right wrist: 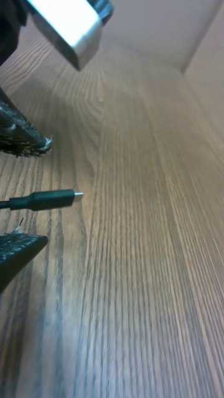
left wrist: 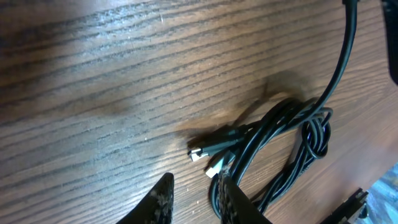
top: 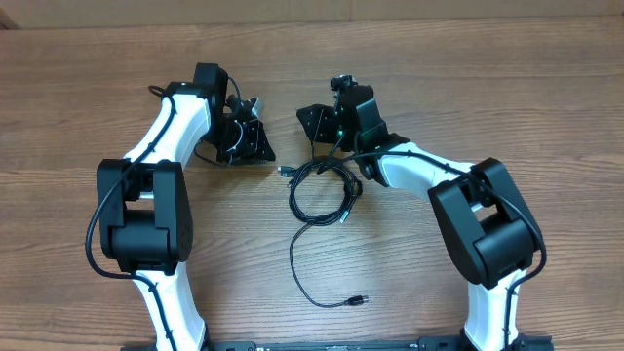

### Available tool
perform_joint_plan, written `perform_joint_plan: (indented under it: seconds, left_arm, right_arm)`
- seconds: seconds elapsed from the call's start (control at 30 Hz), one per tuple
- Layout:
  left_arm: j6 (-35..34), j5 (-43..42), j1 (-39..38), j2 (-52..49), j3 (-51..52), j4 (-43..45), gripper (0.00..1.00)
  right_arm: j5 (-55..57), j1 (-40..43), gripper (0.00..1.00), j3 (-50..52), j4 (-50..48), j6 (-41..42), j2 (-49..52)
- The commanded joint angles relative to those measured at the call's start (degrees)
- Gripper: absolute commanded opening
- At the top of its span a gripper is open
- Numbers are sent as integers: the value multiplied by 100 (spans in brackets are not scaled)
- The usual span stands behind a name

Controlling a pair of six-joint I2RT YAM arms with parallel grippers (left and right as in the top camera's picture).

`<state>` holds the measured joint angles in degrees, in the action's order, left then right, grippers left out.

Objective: Untangle cables

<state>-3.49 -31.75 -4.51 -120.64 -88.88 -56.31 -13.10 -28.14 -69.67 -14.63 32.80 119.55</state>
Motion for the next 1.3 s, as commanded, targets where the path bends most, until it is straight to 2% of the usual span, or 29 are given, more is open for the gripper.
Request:
perform_joint_plan:
  seconds: [0.0,0.13,0.2,0.3,0.53,0.67,0.87,1.1,1.27]
  left_arm:
    - [33,-66,-70,-68,-122,7,25]
    - [31,-66,-70,-68,-122,44,26]
    - [31,-22,-72,-68,-122,68,27]
    - [28,256,-72,-68,-122,66,27]
    - [26,367,-70,-68,-122,68,28]
    - [26,367,-76,-68,-122,70,28]
    - [26,367,-76,-68,-122,70,29]
    - [26,367,-76,-68,-122,68,29]
    - [31,372,-76,-68,-122,59,28]
  right_arm:
    - [-92,-50,42,-297,264,-664,11]
    - [4,-33,55,-1423,2059,-1222,-17]
    - [304,-35,56,-2135,3016,-1532,-17]
    - [466,-35,56,-2758,3764,-1731,-17]
    - [455,-138,56,-2820,3926,-1847,153]
    - [455,-208,56,-2817,3919,-2267,470]
    - [704,-348,55,-2817,3814,-2433,837]
    - [1198,-363,36,-2817,3779,-2428,927]
    - [1196,-363,13,-2820,3825,-2387,916]
